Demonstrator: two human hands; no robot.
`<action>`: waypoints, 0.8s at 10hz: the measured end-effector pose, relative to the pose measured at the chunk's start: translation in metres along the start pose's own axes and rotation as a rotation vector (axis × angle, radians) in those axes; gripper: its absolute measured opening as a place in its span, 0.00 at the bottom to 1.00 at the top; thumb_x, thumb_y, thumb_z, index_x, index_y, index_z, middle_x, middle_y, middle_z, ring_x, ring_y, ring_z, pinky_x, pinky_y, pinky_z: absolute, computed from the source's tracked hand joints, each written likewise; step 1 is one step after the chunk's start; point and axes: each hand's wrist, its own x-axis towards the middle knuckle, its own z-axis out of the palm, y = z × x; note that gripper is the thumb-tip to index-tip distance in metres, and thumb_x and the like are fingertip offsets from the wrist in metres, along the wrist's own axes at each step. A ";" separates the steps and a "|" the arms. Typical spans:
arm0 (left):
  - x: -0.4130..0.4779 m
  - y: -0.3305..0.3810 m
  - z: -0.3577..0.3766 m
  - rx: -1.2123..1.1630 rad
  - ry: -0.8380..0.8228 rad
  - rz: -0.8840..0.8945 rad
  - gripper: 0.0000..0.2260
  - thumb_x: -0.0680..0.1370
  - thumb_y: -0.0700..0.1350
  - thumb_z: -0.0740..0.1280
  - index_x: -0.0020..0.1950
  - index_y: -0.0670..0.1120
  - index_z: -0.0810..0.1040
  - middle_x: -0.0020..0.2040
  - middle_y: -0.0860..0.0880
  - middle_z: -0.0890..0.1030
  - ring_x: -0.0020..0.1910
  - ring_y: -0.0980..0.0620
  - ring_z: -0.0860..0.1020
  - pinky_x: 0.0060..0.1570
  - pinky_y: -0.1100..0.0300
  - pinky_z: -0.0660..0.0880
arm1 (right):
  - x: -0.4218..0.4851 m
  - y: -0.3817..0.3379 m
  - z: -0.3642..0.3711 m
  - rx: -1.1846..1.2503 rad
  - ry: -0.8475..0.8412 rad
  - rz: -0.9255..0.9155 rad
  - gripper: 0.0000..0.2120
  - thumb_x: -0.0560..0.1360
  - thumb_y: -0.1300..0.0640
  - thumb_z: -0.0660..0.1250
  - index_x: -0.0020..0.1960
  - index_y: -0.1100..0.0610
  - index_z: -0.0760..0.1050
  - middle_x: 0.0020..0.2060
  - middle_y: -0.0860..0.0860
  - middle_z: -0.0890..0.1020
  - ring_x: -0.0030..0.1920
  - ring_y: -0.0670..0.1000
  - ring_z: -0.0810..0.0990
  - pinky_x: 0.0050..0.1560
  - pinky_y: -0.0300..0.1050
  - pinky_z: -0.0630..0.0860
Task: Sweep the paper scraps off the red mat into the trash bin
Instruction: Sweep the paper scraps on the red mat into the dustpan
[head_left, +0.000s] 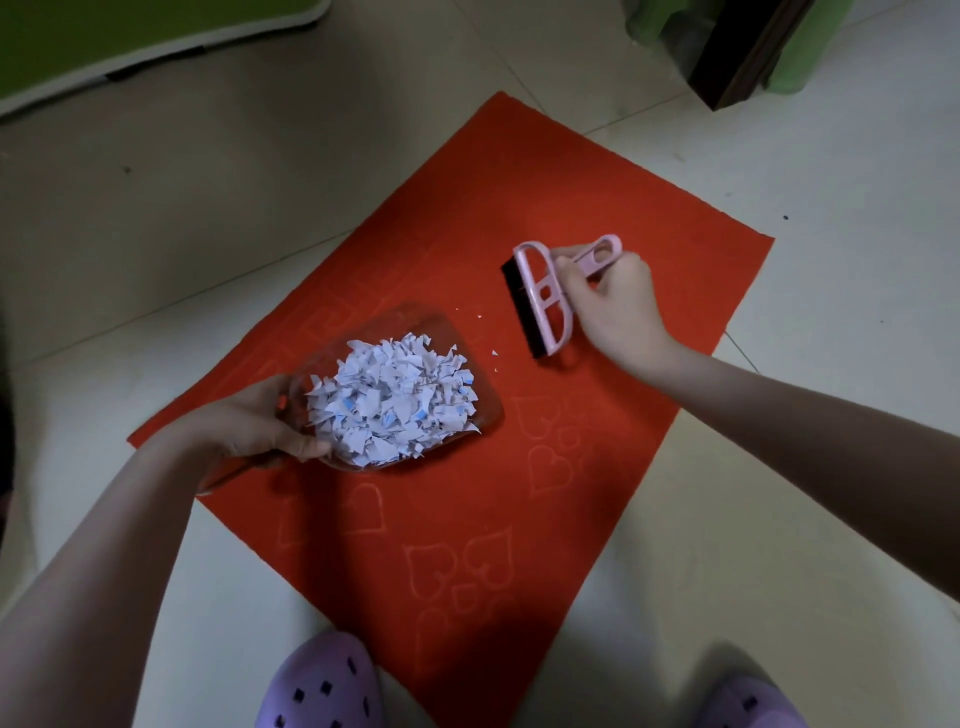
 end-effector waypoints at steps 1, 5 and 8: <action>-0.004 -0.002 -0.008 0.007 0.032 0.015 0.45 0.47 0.47 0.83 0.61 0.45 0.71 0.50 0.40 0.81 0.46 0.43 0.79 0.42 0.57 0.75 | 0.018 0.010 0.007 -0.203 -0.041 -0.017 0.15 0.77 0.53 0.59 0.49 0.59 0.82 0.35 0.56 0.84 0.35 0.55 0.81 0.35 0.45 0.71; -0.004 0.004 -0.014 0.071 0.039 -0.022 0.39 0.45 0.50 0.84 0.50 0.42 0.71 0.33 0.44 0.79 0.32 0.50 0.76 0.43 0.49 0.74 | 0.007 -0.018 0.065 -0.060 -0.230 -0.003 0.12 0.78 0.56 0.62 0.48 0.60 0.83 0.37 0.59 0.84 0.35 0.55 0.81 0.36 0.49 0.74; 0.002 -0.007 -0.014 0.051 0.068 -0.003 0.26 0.67 0.33 0.77 0.60 0.40 0.70 0.38 0.44 0.77 0.31 0.52 0.74 0.43 0.51 0.77 | 0.032 -0.005 0.025 -0.184 -0.068 -0.027 0.12 0.78 0.56 0.61 0.50 0.58 0.83 0.34 0.58 0.84 0.36 0.56 0.82 0.32 0.46 0.69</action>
